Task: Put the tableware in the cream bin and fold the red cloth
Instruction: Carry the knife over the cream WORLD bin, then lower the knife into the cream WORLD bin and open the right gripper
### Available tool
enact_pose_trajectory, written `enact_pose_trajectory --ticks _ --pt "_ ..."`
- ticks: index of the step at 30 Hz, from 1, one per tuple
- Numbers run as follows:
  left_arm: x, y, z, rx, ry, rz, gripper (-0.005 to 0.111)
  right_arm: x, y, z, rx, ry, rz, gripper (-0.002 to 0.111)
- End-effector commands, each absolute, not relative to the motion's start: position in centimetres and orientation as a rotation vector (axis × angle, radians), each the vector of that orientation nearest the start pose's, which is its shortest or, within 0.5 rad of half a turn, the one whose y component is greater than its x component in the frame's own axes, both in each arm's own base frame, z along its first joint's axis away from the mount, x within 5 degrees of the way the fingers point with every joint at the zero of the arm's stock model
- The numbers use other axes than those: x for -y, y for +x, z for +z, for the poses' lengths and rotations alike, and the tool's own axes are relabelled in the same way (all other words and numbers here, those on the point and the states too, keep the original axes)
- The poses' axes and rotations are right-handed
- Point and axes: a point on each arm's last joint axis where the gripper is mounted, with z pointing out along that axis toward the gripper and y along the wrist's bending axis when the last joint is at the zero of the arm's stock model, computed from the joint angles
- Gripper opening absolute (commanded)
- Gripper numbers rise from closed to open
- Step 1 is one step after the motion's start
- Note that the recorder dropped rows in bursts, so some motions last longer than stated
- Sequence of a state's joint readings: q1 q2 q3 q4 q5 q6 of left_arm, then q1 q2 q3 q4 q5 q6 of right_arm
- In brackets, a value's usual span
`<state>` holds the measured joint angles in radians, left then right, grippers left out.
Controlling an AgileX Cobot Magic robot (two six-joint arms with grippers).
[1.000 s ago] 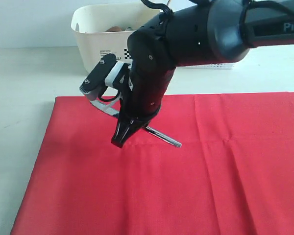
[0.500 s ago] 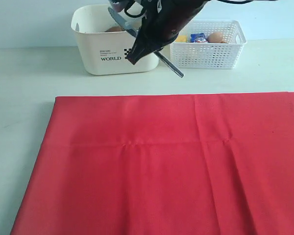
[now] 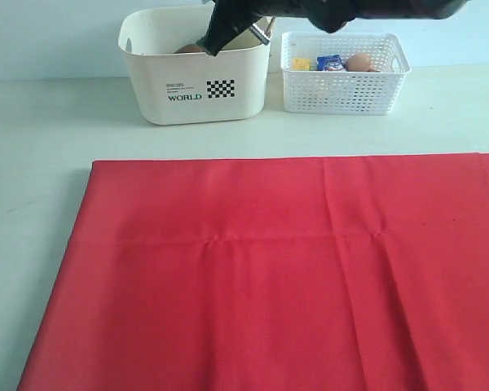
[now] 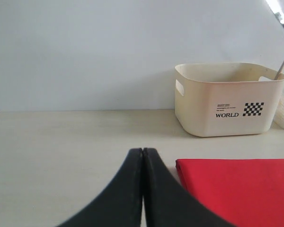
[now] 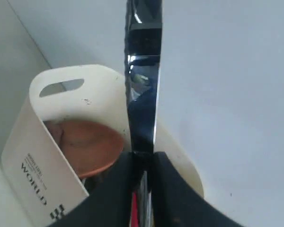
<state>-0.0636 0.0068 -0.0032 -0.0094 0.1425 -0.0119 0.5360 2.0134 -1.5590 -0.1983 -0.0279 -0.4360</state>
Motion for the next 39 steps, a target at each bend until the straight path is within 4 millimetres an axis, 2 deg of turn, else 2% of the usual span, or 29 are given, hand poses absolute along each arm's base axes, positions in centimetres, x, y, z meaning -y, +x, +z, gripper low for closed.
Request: enact_pose_trajectory --ticks 1,5,12,17,30,32,36,39 --pt "0.4 5.6 20.0 -1.624 0.031 -0.085 0.001 -25.4 43.6 25.0 -1.416 -1.075 -0.128 0.000" --pt "0.4 5.6 20.0 -1.624 0.031 -0.085 0.001 -24.7 45.8 24.2 -1.438 -1.043 -0.149 0.000" --pt "0.4 5.6 20.0 -1.624 0.031 -0.085 0.001 -24.4 47.9 23.1 -1.444 -1.022 -0.167 0.000" --pt "0.4 5.6 20.0 -1.624 0.031 -0.085 0.001 -24.3 48.4 22.6 -1.452 -1.027 -0.175 0.000" --pt "0.4 5.6 20.0 -1.624 0.031 -0.085 0.001 -24.3 48.4 22.5 -1.449 -1.036 -0.181 0.001" --pt "0.4 5.6 20.0 -1.624 0.031 -0.085 0.001 -24.3 48.4 22.6 -1.447 -1.035 -0.181 0.005" --pt "0.4 5.6 20.0 -1.624 0.031 -0.085 0.001 -24.3 48.4 22.6 -1.443 -1.033 -0.181 0.021" --pt "0.4 5.6 20.0 -1.624 0.031 -0.085 0.001 -24.3 48.4 22.6 -1.445 -1.031 -0.179 0.047"
